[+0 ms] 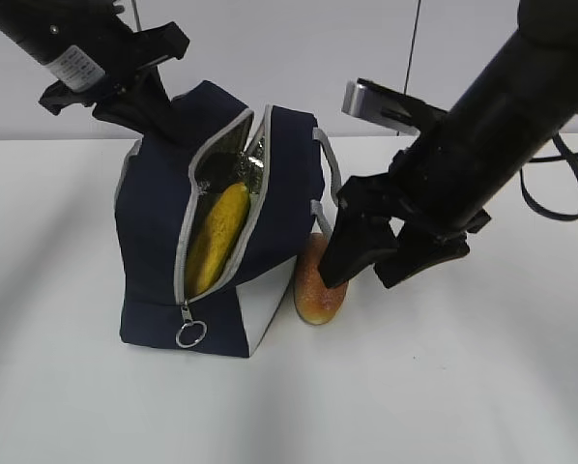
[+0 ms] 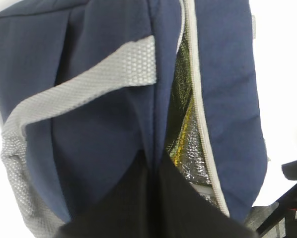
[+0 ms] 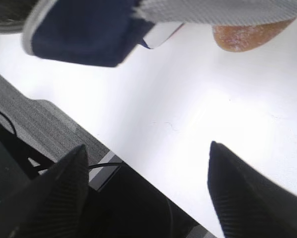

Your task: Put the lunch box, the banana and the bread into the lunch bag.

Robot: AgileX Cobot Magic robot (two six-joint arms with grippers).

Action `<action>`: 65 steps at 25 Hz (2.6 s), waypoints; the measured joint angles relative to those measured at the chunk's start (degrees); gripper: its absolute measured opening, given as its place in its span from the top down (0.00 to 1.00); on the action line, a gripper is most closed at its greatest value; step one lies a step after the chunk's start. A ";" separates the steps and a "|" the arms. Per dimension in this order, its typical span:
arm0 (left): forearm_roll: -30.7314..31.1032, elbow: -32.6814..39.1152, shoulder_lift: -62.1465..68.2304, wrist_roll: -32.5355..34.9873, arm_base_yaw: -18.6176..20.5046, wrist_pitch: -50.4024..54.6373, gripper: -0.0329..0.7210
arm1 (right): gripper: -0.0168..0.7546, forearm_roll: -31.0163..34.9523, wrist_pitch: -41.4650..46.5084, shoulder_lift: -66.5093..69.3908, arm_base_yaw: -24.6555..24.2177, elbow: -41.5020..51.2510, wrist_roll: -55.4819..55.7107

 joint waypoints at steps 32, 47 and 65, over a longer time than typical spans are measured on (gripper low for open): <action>0.35 0.00 0.00 0.00 0.00 0.29 0.96 | 0.15 9.78 -27.80 19.29 0.00 -1.98 -0.61; 0.63 0.00 0.00 0.00 0.00 0.34 0.96 | 0.41 -2.60 -21.57 18.25 -0.45 -3.25 3.04; 0.79 0.00 0.00 0.00 0.00 0.34 0.96 | 0.42 -19.45 -11.18 -2.00 -1.49 -5.71 14.32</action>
